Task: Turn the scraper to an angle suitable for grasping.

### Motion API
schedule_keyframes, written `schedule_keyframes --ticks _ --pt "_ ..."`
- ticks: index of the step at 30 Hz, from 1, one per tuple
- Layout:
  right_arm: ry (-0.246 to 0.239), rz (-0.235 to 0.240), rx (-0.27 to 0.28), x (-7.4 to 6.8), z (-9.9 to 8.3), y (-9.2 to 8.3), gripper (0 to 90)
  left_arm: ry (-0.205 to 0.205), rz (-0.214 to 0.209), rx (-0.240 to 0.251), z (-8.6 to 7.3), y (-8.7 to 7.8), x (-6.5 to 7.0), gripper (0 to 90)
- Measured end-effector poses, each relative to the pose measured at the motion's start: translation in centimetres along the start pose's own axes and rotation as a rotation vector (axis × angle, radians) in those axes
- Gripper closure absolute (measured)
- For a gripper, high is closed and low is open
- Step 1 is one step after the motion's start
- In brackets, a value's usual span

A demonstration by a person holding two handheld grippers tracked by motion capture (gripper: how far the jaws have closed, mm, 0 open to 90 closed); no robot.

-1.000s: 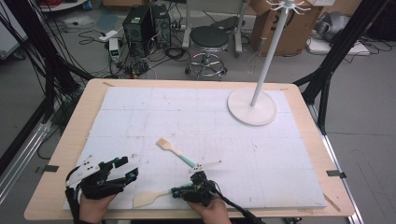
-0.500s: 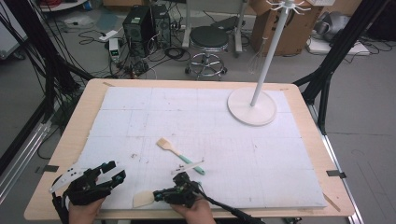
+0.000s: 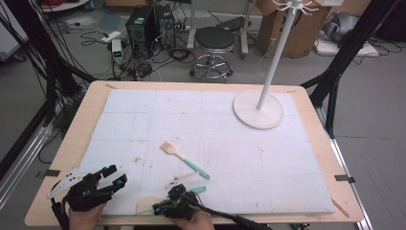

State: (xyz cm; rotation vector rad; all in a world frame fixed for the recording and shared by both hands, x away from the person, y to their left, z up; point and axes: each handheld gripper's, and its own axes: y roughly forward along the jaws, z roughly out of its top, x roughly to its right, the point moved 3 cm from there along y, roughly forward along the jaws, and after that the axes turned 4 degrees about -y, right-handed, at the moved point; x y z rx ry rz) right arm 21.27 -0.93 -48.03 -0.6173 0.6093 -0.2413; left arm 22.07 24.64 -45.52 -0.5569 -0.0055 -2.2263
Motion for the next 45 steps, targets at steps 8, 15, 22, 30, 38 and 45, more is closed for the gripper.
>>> schedule_keyframes --ticks 8,15,22,30,38,45 --pt "0.027 -0.005 0.008 1.2 0.3 -0.6 90.0 0.003 0.004 -0.005 0.0 0.2 0.1 35.3" --pt "0.043 -0.036 0.031 2.1 1.1 -0.5 90.0 0.000 0.004 -0.003 0.0 0.2 0.0 35.3" --pt "0.068 -0.057 0.047 2.6 1.6 -0.4 90.0 -0.005 0.005 0.001 0.0 0.0 -0.1 35.3" --pt "0.072 -0.113 0.043 3.8 2.5 -1.1 90.0 -0.006 0.004 0.005 0.0 0.0 -0.1 35.3" --pt "0.055 -0.169 0.037 4.5 2.0 -2.2 90.0 -0.006 0.005 0.006 0.0 -0.1 -0.2 35.3" --pt "0.120 -0.200 0.066 6.5 0.5 -5.3 90.0 -0.004 0.002 0.001 0.0 0.0 -0.1 35.3"
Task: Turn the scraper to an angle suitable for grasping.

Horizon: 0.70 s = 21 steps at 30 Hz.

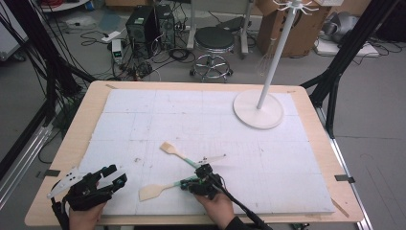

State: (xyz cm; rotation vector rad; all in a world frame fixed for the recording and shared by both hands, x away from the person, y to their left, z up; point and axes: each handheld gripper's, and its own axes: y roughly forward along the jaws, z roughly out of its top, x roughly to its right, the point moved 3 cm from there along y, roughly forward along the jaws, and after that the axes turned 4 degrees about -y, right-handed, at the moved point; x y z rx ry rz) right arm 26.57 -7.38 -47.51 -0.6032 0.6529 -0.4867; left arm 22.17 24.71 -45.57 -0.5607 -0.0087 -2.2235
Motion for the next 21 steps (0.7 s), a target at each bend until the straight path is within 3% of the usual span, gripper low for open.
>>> schedule_keyframes --ticks 2,5,8,12,21 --pt "0.004 -0.024 0.000 0.5 -0.1 -0.7 90.0 0.001 -0.001 0.003 0.0 0.0 0.0 35.3" --pt "0.024 -0.046 0.052 1.5 0.1 -2.2 90.0 -0.004 -0.001 0.005 0.0 0.0 0.0 35.3" --pt "0.058 -0.039 0.074 2.3 0.6 -2.6 90.0 -0.003 -0.001 0.002 0.0 0.2 0.0 35.3" --pt "0.074 0.004 0.064 1.8 1.2 -0.8 90.0 -0.004 0.001 0.003 0.0 0.1 -0.1 35.3" --pt "0.043 0.096 0.027 -2.1 3.7 4.1 90.0 -0.013 0.003 0.011 0.0 -0.1 -0.2 35.3"
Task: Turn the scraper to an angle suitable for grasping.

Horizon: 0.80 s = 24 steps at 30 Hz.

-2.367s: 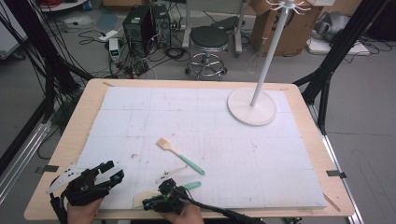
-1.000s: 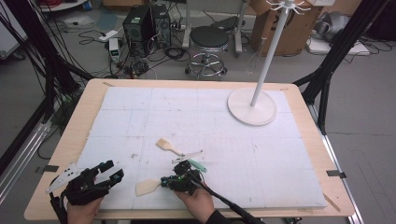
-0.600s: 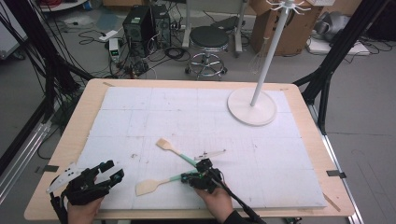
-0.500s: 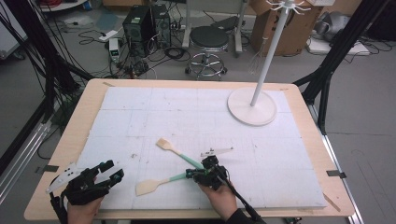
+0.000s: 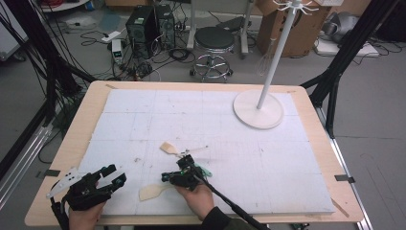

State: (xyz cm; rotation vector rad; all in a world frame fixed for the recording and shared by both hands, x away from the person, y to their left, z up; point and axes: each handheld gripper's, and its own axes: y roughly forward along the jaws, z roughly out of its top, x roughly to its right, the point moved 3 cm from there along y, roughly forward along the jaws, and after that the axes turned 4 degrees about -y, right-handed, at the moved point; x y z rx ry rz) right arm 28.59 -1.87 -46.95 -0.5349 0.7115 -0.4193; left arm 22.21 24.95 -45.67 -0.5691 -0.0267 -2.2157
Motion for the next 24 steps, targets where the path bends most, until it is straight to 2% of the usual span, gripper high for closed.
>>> schedule_keyframes --ticks 3,5,11,15,20,24 --pt "-0.005 0.023 -0.018 -1.1 0.3 1.5 90.0 0.001 -0.001 0.001 0.0 0.0 0.0 35.3" --pt "-0.027 0.027 -0.032 -1.8 0.4 2.4 90.0 0.001 -0.003 0.002 0.0 0.0 0.0 35.3" --pt "-0.071 0.060 -0.067 -5.0 0.5 4.5 90.0 -0.004 0.002 0.007 0.0 -0.1 -0.1 35.3" --pt "-0.092 0.063 -0.097 -6.2 0.0 5.6 90.0 -0.005 0.004 0.011 0.1 -0.2 -0.1 35.3" --pt "-0.167 0.009 -0.112 -7.7 -0.7 6.7 90.0 -0.005 0.003 0.012 0.1 -0.3 -0.1 35.3" --pt "-0.233 -0.062 -0.102 -8.1 -0.6 6.5 90.0 -0.007 0.002 0.012 0.1 -0.3 -0.2 35.3"
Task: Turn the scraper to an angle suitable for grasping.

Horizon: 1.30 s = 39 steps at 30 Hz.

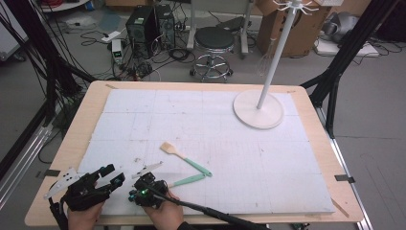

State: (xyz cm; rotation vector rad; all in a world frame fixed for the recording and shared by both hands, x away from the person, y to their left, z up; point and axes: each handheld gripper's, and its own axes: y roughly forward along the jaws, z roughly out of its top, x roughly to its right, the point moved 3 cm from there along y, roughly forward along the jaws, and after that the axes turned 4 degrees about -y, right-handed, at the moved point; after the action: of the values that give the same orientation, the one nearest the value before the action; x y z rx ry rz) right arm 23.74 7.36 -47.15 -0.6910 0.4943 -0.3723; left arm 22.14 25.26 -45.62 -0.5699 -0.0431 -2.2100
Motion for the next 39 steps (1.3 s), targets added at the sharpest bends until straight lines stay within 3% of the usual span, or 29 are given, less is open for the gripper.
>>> schedule_keyframes --ticks 10,20,27,31,35,39 --pt "-0.045 -0.076 0.005 0.6 -0.2 -0.7 90.0 -0.008 -0.001 0.006 0.0 0.0 0.0 35.3" --pt "-0.029 -0.105 0.009 1.7 -0.2 -1.9 90.0 -0.010 0.000 0.004 0.1 0.1 0.0 35.4" --pt "0.069 -0.073 0.053 3.7 -0.7 -3.1 90.0 -0.012 0.000 0.006 0.0 0.1 -0.1 35.4" --pt "0.128 -0.095 0.068 5.9 -1.7 -4.8 90.0 -0.013 -0.001 0.003 0.0 0.2 -0.1 35.4" --pt "0.159 -0.141 0.059 8.0 -2.8 -6.5 90.0 -0.012 0.001 0.000 0.0 0.2 -0.1 35.4" --pt "0.169 -0.145 0.048 9.2 -3.3 -7.5 90.0 -0.012 0.001 -0.002 0.1 0.3 0.0 35.4"
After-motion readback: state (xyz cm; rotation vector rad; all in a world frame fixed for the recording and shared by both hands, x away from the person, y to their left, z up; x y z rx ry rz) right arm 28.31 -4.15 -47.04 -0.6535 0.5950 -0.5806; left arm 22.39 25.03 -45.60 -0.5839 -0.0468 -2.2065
